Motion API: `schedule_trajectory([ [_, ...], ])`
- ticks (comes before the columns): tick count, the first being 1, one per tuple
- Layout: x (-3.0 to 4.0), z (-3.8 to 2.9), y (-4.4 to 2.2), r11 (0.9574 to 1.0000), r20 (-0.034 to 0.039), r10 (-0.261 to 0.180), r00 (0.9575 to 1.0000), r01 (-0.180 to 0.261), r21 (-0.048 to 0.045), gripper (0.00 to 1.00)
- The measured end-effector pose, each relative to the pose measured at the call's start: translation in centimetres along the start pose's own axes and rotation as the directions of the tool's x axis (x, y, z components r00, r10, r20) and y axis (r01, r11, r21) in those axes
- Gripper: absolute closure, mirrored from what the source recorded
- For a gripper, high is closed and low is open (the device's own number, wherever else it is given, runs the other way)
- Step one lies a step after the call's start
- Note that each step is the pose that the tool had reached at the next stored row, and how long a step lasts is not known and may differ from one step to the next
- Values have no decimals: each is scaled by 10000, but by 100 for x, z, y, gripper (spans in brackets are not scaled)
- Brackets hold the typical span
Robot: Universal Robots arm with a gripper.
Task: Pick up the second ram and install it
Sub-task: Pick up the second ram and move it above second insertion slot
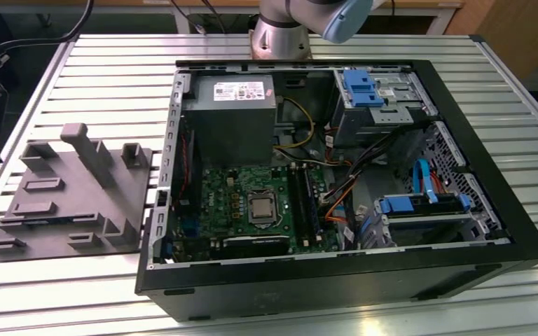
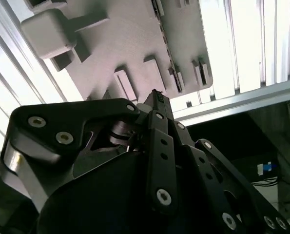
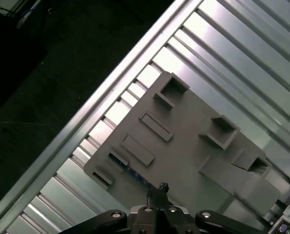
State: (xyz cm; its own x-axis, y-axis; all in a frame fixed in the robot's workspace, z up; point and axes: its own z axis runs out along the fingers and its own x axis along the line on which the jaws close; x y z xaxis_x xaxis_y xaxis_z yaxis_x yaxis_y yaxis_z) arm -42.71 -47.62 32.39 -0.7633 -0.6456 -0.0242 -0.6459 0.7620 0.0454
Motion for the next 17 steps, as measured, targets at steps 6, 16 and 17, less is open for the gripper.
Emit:
schedule_trajectory([
  [6,1,24,-1,9942,-46,-1075,9942,1075,-29,89],
  [16,2,75,-3,9582,-118,-2860,9582,2859,-88,89],
  [17,2,80,-4,9529,-125,-3033,9528,3032,-95,89],
])
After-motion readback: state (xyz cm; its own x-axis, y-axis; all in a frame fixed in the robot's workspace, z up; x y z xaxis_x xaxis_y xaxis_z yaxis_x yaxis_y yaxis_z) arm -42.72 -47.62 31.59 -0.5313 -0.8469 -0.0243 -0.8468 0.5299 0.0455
